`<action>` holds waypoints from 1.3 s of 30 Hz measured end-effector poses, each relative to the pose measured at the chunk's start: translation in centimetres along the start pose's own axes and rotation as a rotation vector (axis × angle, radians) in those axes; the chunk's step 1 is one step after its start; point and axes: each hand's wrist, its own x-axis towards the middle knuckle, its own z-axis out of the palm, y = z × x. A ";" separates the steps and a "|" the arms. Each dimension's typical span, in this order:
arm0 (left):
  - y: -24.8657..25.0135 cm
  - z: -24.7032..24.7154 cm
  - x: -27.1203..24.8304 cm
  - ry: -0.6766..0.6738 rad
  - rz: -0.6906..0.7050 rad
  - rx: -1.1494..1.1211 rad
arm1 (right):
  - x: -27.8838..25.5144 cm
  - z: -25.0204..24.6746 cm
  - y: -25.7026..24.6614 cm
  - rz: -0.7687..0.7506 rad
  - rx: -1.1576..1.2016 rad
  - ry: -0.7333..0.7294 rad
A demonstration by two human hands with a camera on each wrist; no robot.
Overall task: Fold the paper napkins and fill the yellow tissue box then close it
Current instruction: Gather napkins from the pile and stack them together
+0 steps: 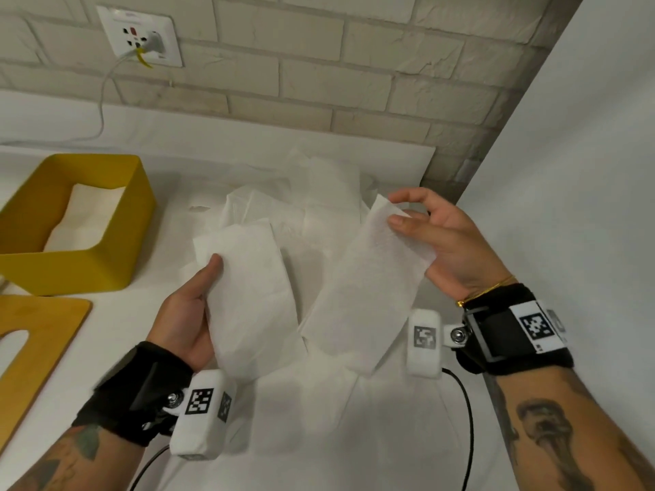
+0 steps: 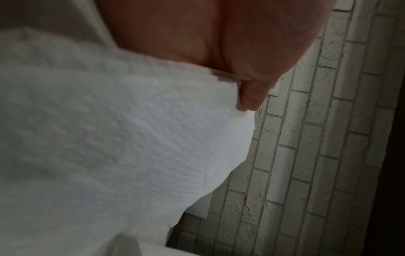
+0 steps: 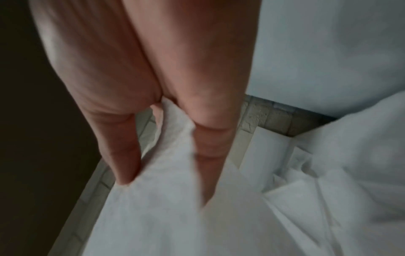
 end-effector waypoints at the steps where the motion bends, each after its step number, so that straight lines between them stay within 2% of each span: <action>1: 0.0 -0.1 -0.1 0.007 0.003 0.007 | 0.5 0.4 0.5 0.007 0.005 0.006; 4: 0.1 -0.2 -0.1 0.031 0.022 0.060 | 1.9 1.9 1.7 0.037 -0.029 -0.016; 10: 2.1 0.4 0.1 0.017 0.114 0.235 | 2.5 5.0 0.3 0.018 -0.100 -0.324; 14: 2.7 2.1 0.1 -0.066 0.117 0.344 | 2.6 6.7 -0.9 -0.010 -0.119 -0.425; 16: 2.3 3.1 -0.2 -0.118 0.081 0.338 | 3.1 7.4 -0.9 -0.015 -0.173 -0.361; 22: 0.1 4.1 -0.8 -0.167 -0.049 0.148 | 5.3 7.9 1.6 -0.015 -0.394 -0.028; 25: -0.9 4.0 -0.7 -0.177 -0.093 0.084 | 5.0 8.3 2.7 0.005 -0.464 -0.010; 27: -1.3 4.0 -0.7 -0.210 -0.100 0.062 | 4.5 8.7 2.9 -0.028 -0.544 -0.016; 29: -1.6 3.9 -0.7 -0.238 -0.103 0.037 | 4.1 8.3 3.1 -0.086 -0.578 0.056; 31: -1.7 3.7 -0.6 -0.239 -0.098 0.021 | 3.9 7.1 3.4 -0.048 -0.481 0.169; 33: -1.6 3.5 -0.6 -0.233 -0.095 0.016 | 3.2 5.9 3.9 0.097 -0.342 0.214; 36: -1.4 3.6 -0.6 -0.227 -0.086 0.045 | 1.8 5.2 5.2 0.294 -0.160 0.135; 39: -1.5 3.9 -0.6 -0.220 -0.055 0.160 | 1.1 5.3 6.5 0.389 0.040 0.061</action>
